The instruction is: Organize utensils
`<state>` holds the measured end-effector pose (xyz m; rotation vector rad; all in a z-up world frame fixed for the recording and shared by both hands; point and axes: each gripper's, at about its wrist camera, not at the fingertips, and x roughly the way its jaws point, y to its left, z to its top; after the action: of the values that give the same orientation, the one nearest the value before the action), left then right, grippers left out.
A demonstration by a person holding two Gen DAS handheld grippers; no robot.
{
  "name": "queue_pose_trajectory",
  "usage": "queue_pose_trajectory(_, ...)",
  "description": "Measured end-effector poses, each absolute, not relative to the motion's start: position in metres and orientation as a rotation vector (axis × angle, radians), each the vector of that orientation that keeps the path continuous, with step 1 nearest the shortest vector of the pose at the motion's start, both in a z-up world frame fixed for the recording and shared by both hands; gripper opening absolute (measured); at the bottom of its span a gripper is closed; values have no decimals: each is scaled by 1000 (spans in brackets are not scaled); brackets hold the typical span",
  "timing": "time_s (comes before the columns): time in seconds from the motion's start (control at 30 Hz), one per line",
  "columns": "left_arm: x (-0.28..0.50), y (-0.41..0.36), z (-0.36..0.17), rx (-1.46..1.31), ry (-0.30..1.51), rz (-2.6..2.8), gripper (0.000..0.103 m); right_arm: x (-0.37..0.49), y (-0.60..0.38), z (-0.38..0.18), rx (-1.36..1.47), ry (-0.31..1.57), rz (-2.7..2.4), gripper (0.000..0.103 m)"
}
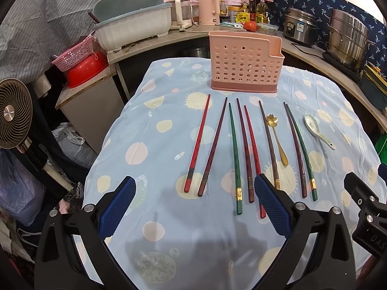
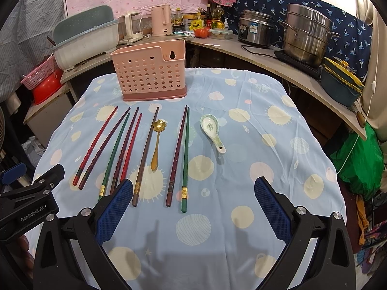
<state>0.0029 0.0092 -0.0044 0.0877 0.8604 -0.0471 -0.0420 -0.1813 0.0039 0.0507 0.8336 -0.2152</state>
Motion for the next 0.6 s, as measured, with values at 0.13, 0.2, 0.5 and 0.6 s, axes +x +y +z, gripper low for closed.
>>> queue_pose_trajectory(0.13,2,10,-4,86,861,-47,94,-43,-182,4,51,834,-215,96)
queue_pose_trajectory(0.2,2,10,-4,87,862,-46,94,-43,-182,4,51,834,-216,96)
queue_pose_trajectory(0.5,2,9,-3,90,857,-47,94,-43,-182,4,53,833,-215,96)
queue_pose_trajectory(0.6,3,9,-3,89,858,-46,94,-43,-183,4,53,834,-214,96)
